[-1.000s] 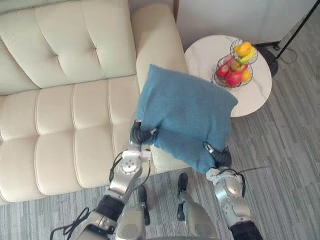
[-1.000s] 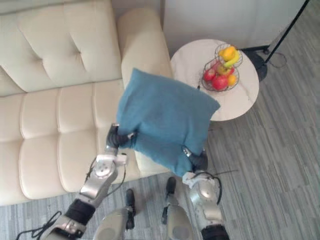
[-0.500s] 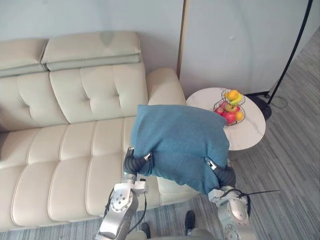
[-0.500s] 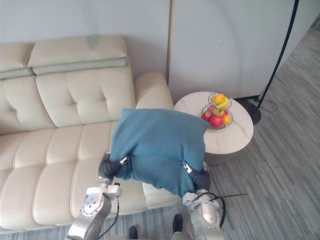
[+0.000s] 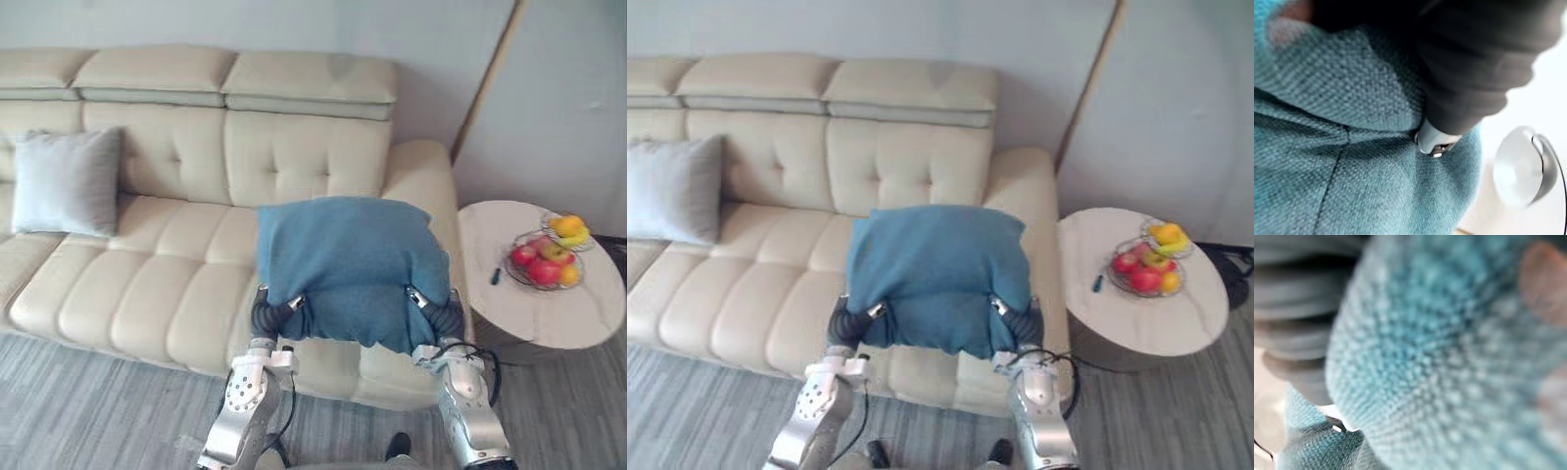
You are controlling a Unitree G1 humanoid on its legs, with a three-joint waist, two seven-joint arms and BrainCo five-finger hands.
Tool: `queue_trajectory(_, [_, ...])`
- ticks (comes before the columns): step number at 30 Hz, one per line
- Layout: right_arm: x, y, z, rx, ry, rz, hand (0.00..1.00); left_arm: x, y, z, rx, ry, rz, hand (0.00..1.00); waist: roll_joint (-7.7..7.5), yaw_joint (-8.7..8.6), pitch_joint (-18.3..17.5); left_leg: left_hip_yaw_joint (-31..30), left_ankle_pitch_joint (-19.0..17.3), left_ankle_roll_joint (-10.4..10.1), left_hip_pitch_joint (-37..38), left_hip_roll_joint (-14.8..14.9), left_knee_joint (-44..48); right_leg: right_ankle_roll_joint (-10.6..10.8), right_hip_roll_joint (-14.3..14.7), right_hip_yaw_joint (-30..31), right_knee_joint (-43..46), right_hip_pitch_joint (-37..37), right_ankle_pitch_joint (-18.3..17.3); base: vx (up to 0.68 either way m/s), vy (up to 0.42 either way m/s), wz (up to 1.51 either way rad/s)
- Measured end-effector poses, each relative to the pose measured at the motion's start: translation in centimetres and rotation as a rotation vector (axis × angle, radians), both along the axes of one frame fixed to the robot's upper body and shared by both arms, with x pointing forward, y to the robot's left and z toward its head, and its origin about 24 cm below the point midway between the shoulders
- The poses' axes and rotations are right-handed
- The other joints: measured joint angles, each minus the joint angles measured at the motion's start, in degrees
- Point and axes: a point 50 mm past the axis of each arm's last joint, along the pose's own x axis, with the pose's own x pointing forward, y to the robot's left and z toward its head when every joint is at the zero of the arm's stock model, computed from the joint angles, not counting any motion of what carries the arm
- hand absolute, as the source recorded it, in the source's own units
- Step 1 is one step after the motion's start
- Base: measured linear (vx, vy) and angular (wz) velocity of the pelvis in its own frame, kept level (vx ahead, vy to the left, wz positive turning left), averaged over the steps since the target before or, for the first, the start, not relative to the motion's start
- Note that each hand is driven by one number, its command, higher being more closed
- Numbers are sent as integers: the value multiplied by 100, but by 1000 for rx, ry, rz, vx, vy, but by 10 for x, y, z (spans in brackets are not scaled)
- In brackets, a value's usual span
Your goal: Pick up cushions and gather them together orderly.
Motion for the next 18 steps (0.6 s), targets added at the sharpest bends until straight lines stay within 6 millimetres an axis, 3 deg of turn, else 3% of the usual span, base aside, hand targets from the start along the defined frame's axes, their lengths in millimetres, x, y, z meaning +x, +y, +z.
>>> queue_trajectory(4, [-4,-9,-10,-14,54,-38,100,1,-8,-13,15,49,-39,100,84,20,4,-269,-289,206,-357,-196,482,53,-399,-253,698,-229,46,30,203,40])
queue_trajectory(5, [-5,-12,-13,-18,72,-48,100,0,-11,-18,22,69,-54,100,95,4,59,-300,-380,325,-351,-267,562,-145,-629,-72,1385,-496,36,27,253,28])
queue_trajectory(6, [-6,-13,-14,-17,79,-51,100,-1,-11,-19,24,77,-57,100,90,-3,83,-315,-400,356,-311,-303,560,-242,-676,44,1572,-551,63,54,281,11])
queue_trajectory(7, [-8,-13,-19,-10,102,-57,100,-1,-11,-22,30,92,-66,100,75,-24,176,-387,-457,456,-95,-378,505,-568,-708,683,2212,-838,-124,72,209,24])
queue_trajectory(8, [-12,-13,-24,2,125,-63,100,-1,-10,-23,38,98,-73,100,100,-114,242,-548,-528,559,64,-349,451,-309,-258,1519,2863,-1014,-869,78,168,36])
queue_trajectory(9, [-14,-13,-25,5,131,-63,100,-1,-10,-23,39,98,-74,100,92,-168,248,-617,-527,592,126,-366,409,-249,-6,1734,3008,-1041,-1102,107,108,52])
queue_trajectory(10, [-16,-13,-27,8,139,-61,100,-2,-9,-24,48,102,-81,100,60,-230,271,-617,-489,581,330,-498,147,-249,419,1942,3107,-1137,-1521,100,78,28])
queue_trajectory(12, [-15,-15,-26,-1,134,-57,100,-2,-10,-25,56,105,-92,100,1,-230,254,-611,-470,578,545,-701,-113,-344,850,1824,2990,-1290,-1745,122,79,12])
queue_trajectory(14, [-15,-18,-25,-11,134,-60,100,-3,-14,-25,57,108,-112,100,74,-292,233,-622,-455,543,675,-860,-283,-392,1195,1510,2536,-1386,-1727,196,61,24])
queue_trajectory(15, [-15,-19,-25,-13,134,-64,100,-3,-15,-25,56,104,-124,100,56,-291,231,-673,-468,548,720,-974,-289,-675,1295,1475,2144,-1351,-1527,328,25,33])
queue_trajectory(16, [-17,-23,-25,-26,138,-75,100,-5,-19,-27,45,117,-135,100,189,-304,217,-808,-537,564,748,-962,-175,-863,1329,1355,2012,-1216,-1519,322,8,32])
queue_trajectory(18, [-19,-22,-23,-22,130,-78,100,-5,-20,-27,46,117,-139,100,238,-293,194,-938,-564,513,730,-884,59,-857,1360,1178,1775,-950,-1521,346,-12,36])
